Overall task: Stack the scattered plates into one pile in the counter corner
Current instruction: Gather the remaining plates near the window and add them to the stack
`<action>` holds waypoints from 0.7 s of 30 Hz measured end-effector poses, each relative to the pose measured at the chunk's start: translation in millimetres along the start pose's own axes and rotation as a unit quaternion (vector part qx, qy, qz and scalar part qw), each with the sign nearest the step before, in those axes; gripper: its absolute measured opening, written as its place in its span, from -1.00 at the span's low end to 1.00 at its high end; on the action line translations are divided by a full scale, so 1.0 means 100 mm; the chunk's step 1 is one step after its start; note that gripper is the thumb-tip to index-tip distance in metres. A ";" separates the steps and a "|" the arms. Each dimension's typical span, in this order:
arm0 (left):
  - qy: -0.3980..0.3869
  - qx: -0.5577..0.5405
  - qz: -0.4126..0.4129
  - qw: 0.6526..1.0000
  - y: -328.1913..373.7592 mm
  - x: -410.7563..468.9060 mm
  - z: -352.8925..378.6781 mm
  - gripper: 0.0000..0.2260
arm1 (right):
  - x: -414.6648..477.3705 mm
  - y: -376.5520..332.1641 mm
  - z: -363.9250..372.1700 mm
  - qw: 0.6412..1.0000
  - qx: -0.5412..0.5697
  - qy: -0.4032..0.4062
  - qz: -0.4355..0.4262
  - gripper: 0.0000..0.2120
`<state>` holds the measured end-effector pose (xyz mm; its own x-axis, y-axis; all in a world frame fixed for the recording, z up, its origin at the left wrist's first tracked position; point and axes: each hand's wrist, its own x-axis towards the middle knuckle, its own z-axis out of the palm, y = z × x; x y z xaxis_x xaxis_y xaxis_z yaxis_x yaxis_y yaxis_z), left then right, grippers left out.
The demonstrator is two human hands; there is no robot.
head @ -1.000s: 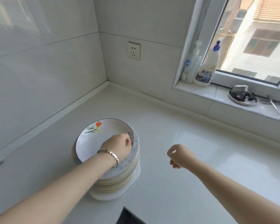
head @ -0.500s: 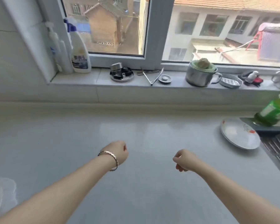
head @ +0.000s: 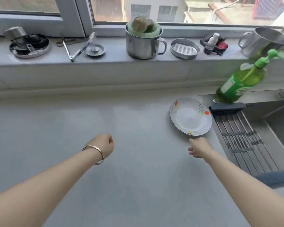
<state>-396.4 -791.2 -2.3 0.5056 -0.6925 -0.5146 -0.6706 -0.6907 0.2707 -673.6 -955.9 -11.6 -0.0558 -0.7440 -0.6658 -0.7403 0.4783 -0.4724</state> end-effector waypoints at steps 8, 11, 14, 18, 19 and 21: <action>-0.035 -0.021 -0.018 0.999 0.22 0.31 0.14 -0.83 | 0.63 -0.04 0.00 0.910 0.397 0.034 0.119 -0.67; -0.036 -0.035 -0.030 0.998 0.19 0.36 0.15 -0.81 | 0.70 -0.08 0.02 0.875 0.468 0.073 0.100 -0.64; -0.035 -0.043 -0.034 0.998 0.14 0.37 0.15 -0.80 | 0.63 -0.10 0.07 0.872 0.473 0.084 0.099 -0.66; -0.024 -0.046 -0.039 0.998 0.01 0.31 0.12 -0.82 | 0.39 -0.15 0.17 0.895 0.440 0.047 0.059 -0.78; -0.020 -0.048 -0.042 0.998 -0.04 0.28 0.10 -0.83 | 0.31 -0.18 0.20 0.905 0.422 0.032 0.041 -0.81; -0.011 -0.052 -0.048 0.997 -0.17 0.21 0.07 -0.84 | 0.11 -0.26 0.25 0.924 0.382 -0.002 0.001 -0.82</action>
<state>-378.4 -792.3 -23.3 0.5518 -0.6177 -0.5604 -0.5587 -0.7726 0.3015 -638.3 -964.7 -21.0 -0.0530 -0.7424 -0.6679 -0.0512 0.6700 -0.7406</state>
